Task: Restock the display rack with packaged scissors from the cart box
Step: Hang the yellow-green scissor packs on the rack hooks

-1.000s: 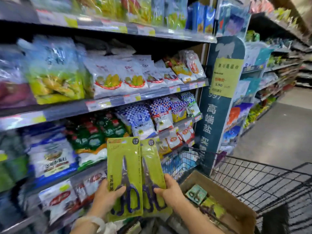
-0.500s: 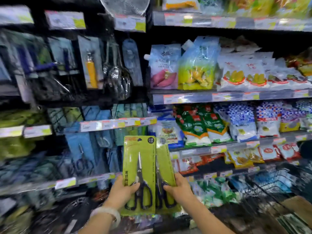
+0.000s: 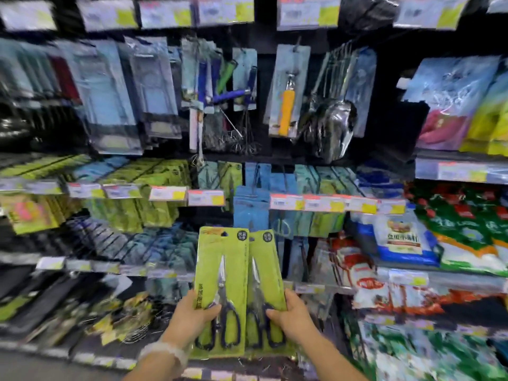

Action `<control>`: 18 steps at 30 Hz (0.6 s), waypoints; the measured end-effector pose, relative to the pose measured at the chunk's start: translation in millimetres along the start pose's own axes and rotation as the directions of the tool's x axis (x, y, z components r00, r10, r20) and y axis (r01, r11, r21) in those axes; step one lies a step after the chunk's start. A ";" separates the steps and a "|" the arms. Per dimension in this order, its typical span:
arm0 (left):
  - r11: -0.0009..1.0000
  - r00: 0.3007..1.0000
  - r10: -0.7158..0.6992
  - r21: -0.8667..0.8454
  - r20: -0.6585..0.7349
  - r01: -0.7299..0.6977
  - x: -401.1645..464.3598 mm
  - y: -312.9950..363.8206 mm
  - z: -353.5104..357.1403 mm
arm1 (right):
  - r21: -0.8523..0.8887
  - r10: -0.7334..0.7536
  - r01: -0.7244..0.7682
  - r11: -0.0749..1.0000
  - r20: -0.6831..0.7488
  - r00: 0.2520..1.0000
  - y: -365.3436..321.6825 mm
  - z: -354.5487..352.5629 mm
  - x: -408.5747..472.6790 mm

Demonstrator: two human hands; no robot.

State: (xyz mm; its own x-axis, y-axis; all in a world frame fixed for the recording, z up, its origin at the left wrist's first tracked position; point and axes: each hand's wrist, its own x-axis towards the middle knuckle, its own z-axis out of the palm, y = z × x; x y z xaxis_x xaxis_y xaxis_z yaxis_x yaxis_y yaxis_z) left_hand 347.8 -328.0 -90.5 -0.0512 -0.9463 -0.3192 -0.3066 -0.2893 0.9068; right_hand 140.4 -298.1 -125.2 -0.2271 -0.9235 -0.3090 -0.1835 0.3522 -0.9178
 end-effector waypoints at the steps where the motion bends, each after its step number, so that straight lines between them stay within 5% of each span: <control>1: 1.000 1.000 0.015 -0.016 -0.016 -0.015 2.6 -0.3 -8.3 | -0.010 -0.001 0.001 1.000 0.006 1.000 -3.2 8.4 7.1; 11: 0.988 0.994 -0.094 -0.128 -0.061 0.086 52.6 7.6 -68.7 | -0.096 -0.038 0.048 0.994 0.105 0.994 -50.7 69.4 92.7; 18: 0.995 0.993 -0.094 -0.050 -0.075 0.090 93.3 15.3 -83.6 | -0.085 -0.047 0.057 0.995 0.117 0.992 -66.9 88.3 143.5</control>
State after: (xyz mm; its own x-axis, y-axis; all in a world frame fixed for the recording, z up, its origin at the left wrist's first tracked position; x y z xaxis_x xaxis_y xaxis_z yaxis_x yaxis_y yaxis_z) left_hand 417.8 -432.8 -83.4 0.0489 -0.9230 -0.3817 -0.2616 -0.3806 0.8870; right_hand 204.6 -467.7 -130.2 -0.1053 -0.9504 -0.2925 -0.2771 0.3106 -0.9093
